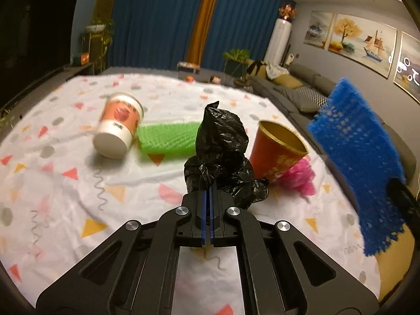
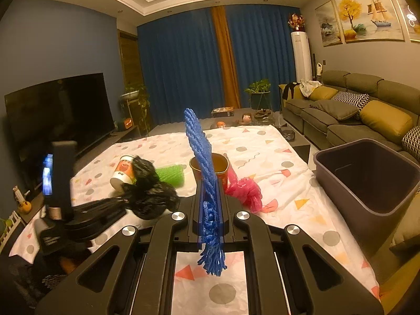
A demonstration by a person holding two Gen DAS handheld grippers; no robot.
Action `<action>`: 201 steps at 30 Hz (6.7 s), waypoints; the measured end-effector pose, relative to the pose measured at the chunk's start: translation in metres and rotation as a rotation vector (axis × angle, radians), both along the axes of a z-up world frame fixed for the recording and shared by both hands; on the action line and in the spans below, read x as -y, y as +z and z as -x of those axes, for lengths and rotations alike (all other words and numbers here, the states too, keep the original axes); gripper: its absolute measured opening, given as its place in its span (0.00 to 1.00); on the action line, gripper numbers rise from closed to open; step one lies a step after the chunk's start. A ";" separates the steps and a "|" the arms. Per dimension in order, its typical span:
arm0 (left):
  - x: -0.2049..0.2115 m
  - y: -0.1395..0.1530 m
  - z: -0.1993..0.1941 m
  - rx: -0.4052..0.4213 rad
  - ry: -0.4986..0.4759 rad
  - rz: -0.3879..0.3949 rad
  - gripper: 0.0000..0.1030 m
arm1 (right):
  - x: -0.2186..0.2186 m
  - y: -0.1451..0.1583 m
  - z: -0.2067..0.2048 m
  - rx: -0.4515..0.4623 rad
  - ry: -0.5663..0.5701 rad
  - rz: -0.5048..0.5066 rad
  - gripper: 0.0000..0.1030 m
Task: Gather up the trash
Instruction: 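Grasp the black plastic bag with the left gripper and lift it, then carry the black bag and blue net over the grey bin, then open both grippers to drop the bag and net into the bin, then move both open grippers back toward the remaining trash on the bed, then grasp the pink plastic bag with the right gripper while the left gripper grasps the red gold-lined cup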
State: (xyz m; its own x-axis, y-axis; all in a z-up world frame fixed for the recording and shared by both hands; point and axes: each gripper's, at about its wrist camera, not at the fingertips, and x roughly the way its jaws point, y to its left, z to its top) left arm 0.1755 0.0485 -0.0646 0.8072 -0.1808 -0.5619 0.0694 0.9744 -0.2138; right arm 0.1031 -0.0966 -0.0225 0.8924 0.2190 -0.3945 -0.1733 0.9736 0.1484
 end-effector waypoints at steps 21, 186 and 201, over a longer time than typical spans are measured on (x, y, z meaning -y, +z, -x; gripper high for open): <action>0.042 0.067 0.085 0.172 -0.041 -0.008 0.00 | 0.035 0.022 0.048 0.075 -0.065 -0.016 0.09; 0.008 0.022 -0.003 0.066 0.247 -0.093 0.89 | 0.014 -0.061 -0.117 -0.211 -0.077 0.116 0.73; 0.021 0.031 -0.021 0.080 0.203 -0.095 0.89 | 0.010 -0.079 -0.154 -0.320 -0.003 0.056 0.38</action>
State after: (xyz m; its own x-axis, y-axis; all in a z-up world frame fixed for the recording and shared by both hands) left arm 0.1966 0.0279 -0.0336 0.8640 0.0405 -0.5019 -0.1173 0.9855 -0.1225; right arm 0.2574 -0.1062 -0.1016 0.7217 0.1865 -0.6666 -0.1233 0.9823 0.1413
